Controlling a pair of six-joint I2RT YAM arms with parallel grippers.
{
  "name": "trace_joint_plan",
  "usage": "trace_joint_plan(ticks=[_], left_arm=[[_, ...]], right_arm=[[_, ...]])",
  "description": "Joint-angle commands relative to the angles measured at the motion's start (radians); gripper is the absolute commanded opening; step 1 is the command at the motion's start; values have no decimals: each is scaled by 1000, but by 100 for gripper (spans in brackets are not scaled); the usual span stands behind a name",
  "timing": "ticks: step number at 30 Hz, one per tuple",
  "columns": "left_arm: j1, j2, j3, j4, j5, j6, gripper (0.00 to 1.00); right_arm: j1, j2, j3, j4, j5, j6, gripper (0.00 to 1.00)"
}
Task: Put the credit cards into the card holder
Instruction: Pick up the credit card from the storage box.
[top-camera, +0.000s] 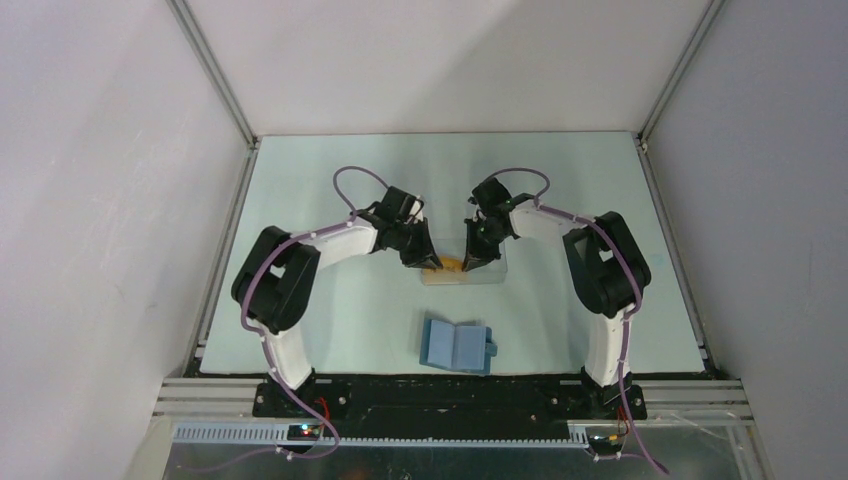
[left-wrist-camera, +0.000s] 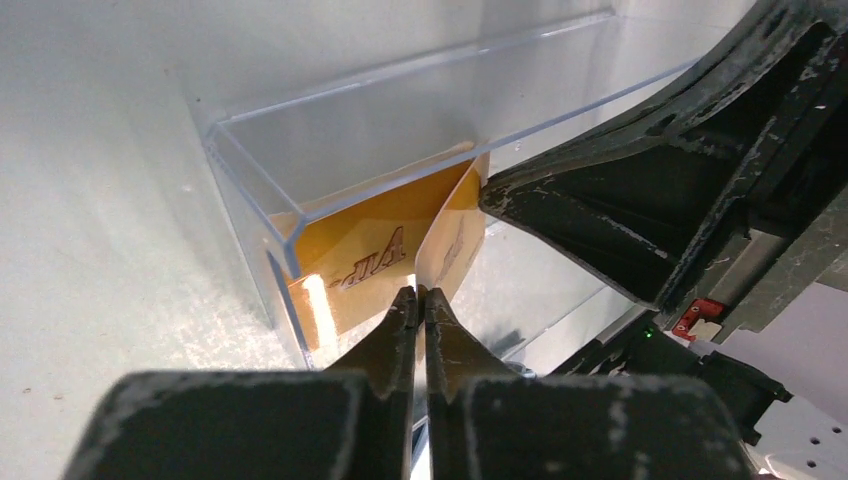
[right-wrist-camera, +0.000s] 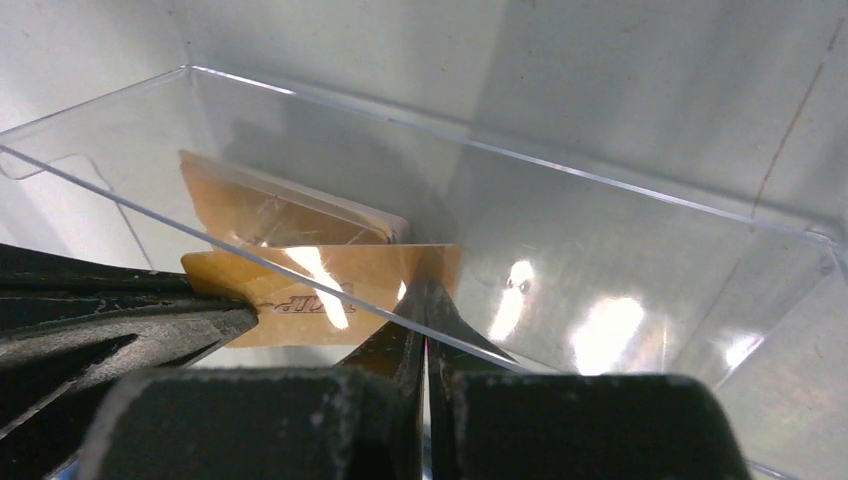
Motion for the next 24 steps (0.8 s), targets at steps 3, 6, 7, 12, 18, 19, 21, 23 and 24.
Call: trace_joint_plan(ticks=[3,6,7,12,18,19,21,23,24], left_arm=[[-11,-41,32,26,9,8,0],[-13,-69,28,24,-5,9,0],[-12,-82,26,23,-10,7,0],[-13,-111,10,16,-42,-2,0],[-8,-137,7,17,-41,-38,0],[-3,-149,8,17,-42,-42,0],[4,-175,7,20,-47,-52,0],[15,-208,-4,26,-48,-61,0],[19,-236,-8,31,-47,-70,0]], right_arm=[[-3,37,-39,78,-96,21,0],[-5,20,-42,78,-92,25,0],[-9,14,-44,79,-89,25,0],[-40,-53,-85,114,-119,43,14],[-103,-111,-134,165,-204,70,44],[-117,-119,-141,172,-227,75,46],[-138,-157,-168,202,-260,83,54],[-159,-191,-190,231,-301,92,61],[-170,-203,-196,241,-331,95,65]])
